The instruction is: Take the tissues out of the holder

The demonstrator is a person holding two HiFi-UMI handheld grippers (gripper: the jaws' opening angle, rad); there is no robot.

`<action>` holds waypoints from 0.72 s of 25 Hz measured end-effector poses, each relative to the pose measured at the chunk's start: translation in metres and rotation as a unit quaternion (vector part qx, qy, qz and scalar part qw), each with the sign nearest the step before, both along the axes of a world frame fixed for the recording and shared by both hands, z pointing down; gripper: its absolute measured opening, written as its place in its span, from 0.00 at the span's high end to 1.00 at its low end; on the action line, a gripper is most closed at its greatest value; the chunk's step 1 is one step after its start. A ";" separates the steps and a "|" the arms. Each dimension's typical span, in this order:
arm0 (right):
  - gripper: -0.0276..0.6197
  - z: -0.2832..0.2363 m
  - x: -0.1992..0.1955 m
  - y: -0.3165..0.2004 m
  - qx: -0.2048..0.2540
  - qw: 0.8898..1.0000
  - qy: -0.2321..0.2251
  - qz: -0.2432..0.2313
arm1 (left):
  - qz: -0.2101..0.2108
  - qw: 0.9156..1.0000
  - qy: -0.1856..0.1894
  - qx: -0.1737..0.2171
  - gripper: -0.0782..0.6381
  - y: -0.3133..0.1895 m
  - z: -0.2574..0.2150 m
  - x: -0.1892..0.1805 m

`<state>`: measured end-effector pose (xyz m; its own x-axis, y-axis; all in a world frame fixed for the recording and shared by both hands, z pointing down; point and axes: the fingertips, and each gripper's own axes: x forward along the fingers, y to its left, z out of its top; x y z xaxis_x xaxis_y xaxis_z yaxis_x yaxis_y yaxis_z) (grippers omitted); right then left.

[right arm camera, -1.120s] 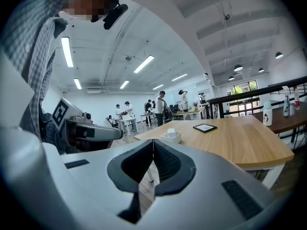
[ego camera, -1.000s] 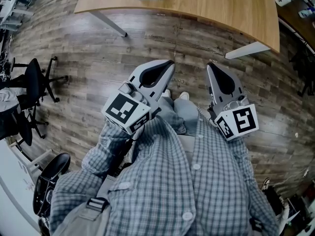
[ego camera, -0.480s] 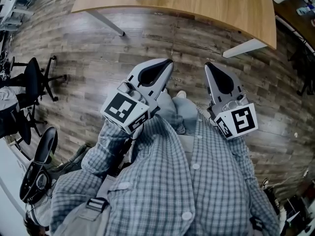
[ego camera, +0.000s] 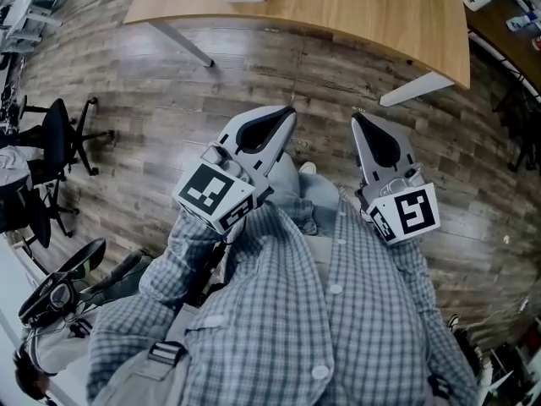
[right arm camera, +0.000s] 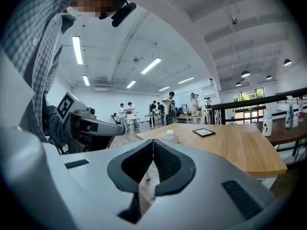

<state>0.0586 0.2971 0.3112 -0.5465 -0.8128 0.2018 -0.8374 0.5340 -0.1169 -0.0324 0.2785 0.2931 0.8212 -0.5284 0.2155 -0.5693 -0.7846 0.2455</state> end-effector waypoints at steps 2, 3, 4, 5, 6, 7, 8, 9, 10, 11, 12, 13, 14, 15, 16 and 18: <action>0.94 0.003 0.003 0.002 -0.002 1.000 0.001 0.002 | 0.000 1.000 -0.002 -0.004 0.89 0.001 0.004 0.001; 0.94 0.004 0.004 0.001 -0.003 1.000 0.001 0.003 | 0.000 1.000 -0.002 -0.004 0.89 0.000 0.005 0.001; 0.94 0.005 0.004 0.000 -0.004 1.000 0.001 0.005 | 0.000 1.000 -0.002 -0.004 0.89 -0.002 0.005 0.002; 0.94 0.006 0.005 -0.002 -0.005 1.000 0.002 0.006 | 0.001 1.000 -0.002 -0.003 0.89 -0.004 0.006 0.003; 0.94 0.007 0.006 -0.003 -0.006 1.000 0.002 0.008 | 0.003 1.000 -0.001 -0.003 0.89 -0.005 0.006 0.004; 0.94 0.009 0.006 -0.004 -0.008 1.000 0.003 0.010 | 0.004 1.000 0.000 -0.004 0.89 -0.007 0.007 0.004; 0.94 0.010 0.006 -0.006 -0.009 1.000 0.004 0.011 | 0.005 1.000 0.000 -0.005 0.89 -0.008 0.009 0.003; 0.94 0.011 0.005 -0.008 -0.010 1.000 0.005 0.013 | 0.005 1.000 0.000 -0.007 0.89 -0.010 0.010 0.002; 0.94 0.012 0.005 -0.011 -0.010 1.000 0.006 0.014 | 0.006 1.000 0.000 -0.009 0.89 -0.013 0.011 0.002; 0.94 0.012 0.004 -0.013 -0.009 1.000 0.006 0.017 | 0.007 1.000 0.000 -0.011 0.89 -0.016 0.012 0.001; 0.94 0.011 0.004 -0.016 -0.009 1.000 0.006 0.020 | 0.010 1.000 0.000 -0.011 0.89 -0.019 0.012 0.001; 0.94 0.012 0.004 -0.019 -0.009 1.000 0.006 0.024 | 0.012 1.000 0.000 -0.011 0.89 -0.023 0.012 0.002; 0.94 0.012 0.005 -0.023 -0.010 1.000 0.006 0.029 | 0.015 1.000 0.000 -0.012 0.89 -0.027 0.012 0.003; 0.94 0.013 0.006 -0.026 -0.013 0.999 0.005 0.035 | 0.019 1.000 0.000 -0.013 0.89 -0.030 0.012 0.004; 0.94 0.014 0.007 -0.030 -0.017 0.999 0.001 0.041 | 0.022 1.000 0.000 -0.015 0.89 -0.034 0.013 0.005; 0.94 0.015 0.008 -0.039 -0.029 0.998 -0.025 0.056 | 0.025 0.999 0.007 -0.025 0.89 -0.044 0.014 0.005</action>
